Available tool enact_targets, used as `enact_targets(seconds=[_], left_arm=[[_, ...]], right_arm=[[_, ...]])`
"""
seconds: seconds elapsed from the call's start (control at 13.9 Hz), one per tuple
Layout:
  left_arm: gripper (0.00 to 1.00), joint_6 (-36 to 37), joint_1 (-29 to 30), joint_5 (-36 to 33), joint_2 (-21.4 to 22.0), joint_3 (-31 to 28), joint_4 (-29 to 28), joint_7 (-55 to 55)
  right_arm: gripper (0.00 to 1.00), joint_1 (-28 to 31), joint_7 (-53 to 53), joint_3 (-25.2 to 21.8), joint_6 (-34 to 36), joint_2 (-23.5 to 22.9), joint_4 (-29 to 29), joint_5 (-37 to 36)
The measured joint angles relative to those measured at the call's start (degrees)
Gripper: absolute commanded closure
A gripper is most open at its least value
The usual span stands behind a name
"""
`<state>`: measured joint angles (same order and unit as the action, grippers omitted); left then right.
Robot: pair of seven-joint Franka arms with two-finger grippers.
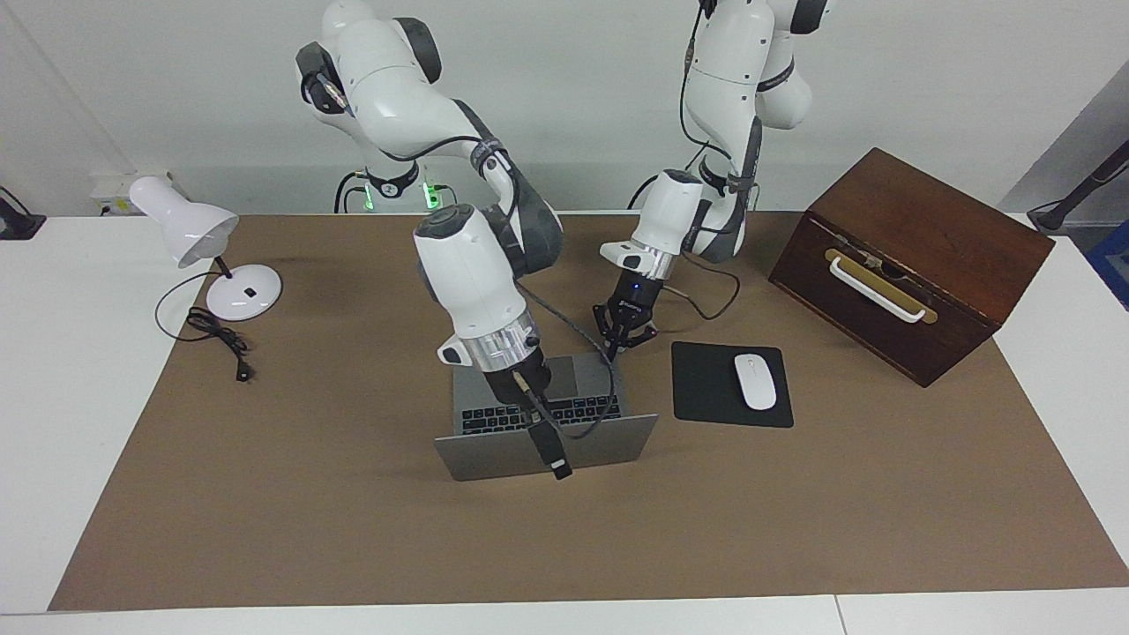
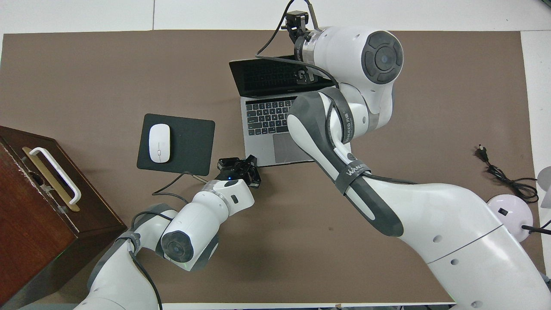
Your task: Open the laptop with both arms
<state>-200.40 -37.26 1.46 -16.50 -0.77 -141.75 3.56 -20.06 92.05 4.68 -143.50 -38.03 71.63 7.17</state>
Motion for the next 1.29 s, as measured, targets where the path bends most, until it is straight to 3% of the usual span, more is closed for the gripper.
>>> enact_targets(seconds=[0.29,0.58,0.86,1.29], left_arm=[[1.00,-0.01,0.07,0.00,-0.03,0.00,0.04,0.09],[1.00,-0.01,0.31,0.03,-0.50,-0.16,0.71,2.07],[1.00,0.00,0.35,0.05,-0.72,-0.27,1.09,5.29],[1.00,3.42,0.92,0.05,0.26,-0.31,2.64,7.56]], right_arm=[[0.00,-0.01,-0.05,0.00,10.04,3.03,-1.81,-0.02],[0.00,2.00,-6.30,-0.12,24.67,10.16,-2.69,-0.03],[0.00,6.48,-27.59,-0.22,35.47,16.77,-2.73,-0.83],[0.00,10.01,-65.30,-1.74,46.95,22.63,-2.67,-9.32]])
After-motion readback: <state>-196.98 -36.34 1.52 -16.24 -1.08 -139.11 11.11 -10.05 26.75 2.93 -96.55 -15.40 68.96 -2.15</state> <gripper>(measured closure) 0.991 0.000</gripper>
